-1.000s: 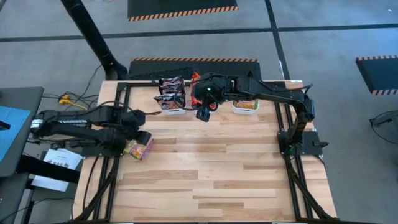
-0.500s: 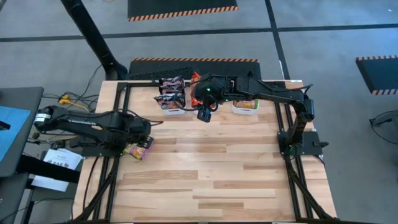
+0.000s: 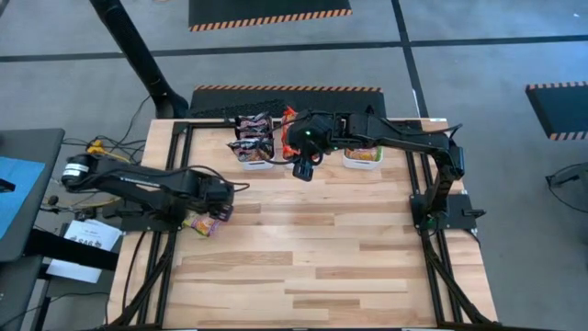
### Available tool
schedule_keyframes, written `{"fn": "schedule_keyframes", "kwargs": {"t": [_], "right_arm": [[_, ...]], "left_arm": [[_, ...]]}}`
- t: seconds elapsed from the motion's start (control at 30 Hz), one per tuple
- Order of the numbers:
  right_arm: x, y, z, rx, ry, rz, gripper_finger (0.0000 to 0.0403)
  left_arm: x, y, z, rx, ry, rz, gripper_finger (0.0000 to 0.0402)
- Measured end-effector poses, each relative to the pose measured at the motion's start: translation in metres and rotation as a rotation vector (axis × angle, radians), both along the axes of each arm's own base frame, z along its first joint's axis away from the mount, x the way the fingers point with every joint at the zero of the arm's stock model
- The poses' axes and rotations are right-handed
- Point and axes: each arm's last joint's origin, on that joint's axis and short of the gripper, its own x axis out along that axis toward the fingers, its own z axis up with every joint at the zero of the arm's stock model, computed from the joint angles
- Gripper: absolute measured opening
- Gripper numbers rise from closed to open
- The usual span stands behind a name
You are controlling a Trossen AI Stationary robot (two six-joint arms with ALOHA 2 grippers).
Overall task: Sort Maruchan noodles
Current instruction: Put the green noodle pack into the right white bin
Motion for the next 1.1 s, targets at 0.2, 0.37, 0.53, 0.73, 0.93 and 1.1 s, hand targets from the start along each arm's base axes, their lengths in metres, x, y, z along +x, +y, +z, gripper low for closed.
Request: {"fn": "schedule_keyframes", "kwargs": {"t": [0.2, 0.37, 0.53, 0.73, 0.93, 1.1], "right_arm": [[0.0, 0.0, 0.0, -0.001, 0.0, 0.001, 0.0219], [0.0, 0.0, 0.0, -0.001, 0.0, 0.001, 0.0219], [0.0, 0.0, 0.0, -0.001, 0.0, 0.001, 0.0219], [0.0, 0.0, 0.0, -0.001, 0.0, 0.001, 0.0219], [0.0, 0.0, 0.0, -0.001, 0.0, 0.001, 0.0219], [0.0, 0.0, 0.0, -0.001, 0.0, 0.001, 0.0219]], "left_arm": [[0.007, 0.0, -0.014, 0.006, 0.084, 0.016, 0.0182], [0.016, 0.0, -0.026, 0.006, 0.134, 0.017, 0.0182], [0.022, -0.001, -0.04, -0.015, 0.202, 0.012, 0.0181], [0.027, -0.001, -0.046, -0.039, 0.221, -0.036, 0.0141], [0.028, -0.001, -0.045, -0.042, 0.211, -0.084, 0.006], [0.029, -0.002, -0.044, -0.046, 0.208, -0.14, 0.0007]]}}
